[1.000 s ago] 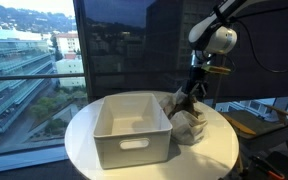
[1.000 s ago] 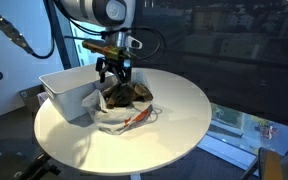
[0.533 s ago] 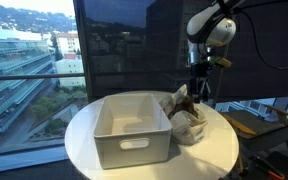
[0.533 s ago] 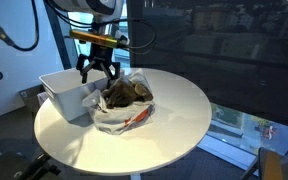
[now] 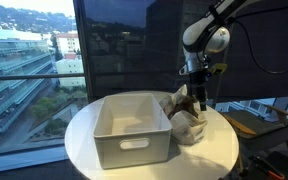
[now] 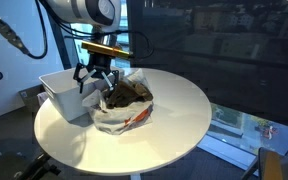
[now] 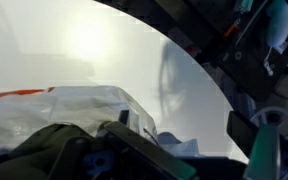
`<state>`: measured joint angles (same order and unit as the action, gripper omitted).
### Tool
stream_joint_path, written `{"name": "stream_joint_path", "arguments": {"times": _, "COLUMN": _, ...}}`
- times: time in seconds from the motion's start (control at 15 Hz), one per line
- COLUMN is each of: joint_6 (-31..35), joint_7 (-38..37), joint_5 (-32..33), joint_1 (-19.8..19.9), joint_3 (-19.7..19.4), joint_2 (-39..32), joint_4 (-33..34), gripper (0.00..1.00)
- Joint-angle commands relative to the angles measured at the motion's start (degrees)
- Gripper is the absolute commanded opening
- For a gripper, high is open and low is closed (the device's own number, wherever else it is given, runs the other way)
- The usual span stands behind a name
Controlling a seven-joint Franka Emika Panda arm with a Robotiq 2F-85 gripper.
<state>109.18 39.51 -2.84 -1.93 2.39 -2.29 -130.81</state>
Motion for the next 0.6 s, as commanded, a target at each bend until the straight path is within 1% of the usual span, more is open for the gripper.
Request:
{"name": "stream_joint_path", "arguments": {"times": 0.0, "joint_6": 1.8, "joint_7": 7.2, "joint_5": 2.7, "joint_1": -1.1, "joint_3": 1.5, "joint_2": -0.8, "joint_4": 0.0, "gripper": 1.0}}
{"name": "stream_joint_path", "arguments": {"times": 0.13, "joint_6": 4.1, "joint_7": 9.7, "joint_5": 3.1, "joint_1": -1.6, "joint_3": 2.4, "joint_2": -0.7, "joint_4": -0.4, "gripper": 1.0}}
{"name": "stream_joint_path", "arguments": {"times": 0.27, "joint_6": 8.1, "joint_7": 11.8, "joint_5": 4.3, "joint_1": -2.0, "joint_3": 3.0, "joint_2": -1.2, "joint_4": -0.7, "gripper": 1.0}}
{"name": "stream_joint_path", "arguments": {"times": 0.4, "joint_6": 12.8, "joint_7": 13.9, "joint_5": 4.7, "joint_1": -2.1, "joint_3": 3.1, "joint_2": -2.3, "joint_4": -0.6, "gripper": 1.0}}
{"name": "stream_joint_path", "arguments": {"times": 0.53, "joint_6": 15.0, "joint_7": 15.1, "joint_5": 5.0, "joint_1": -1.9, "joint_3": 3.1, "joint_2": -4.2, "joint_4": 0.2, "gripper": 1.0}}
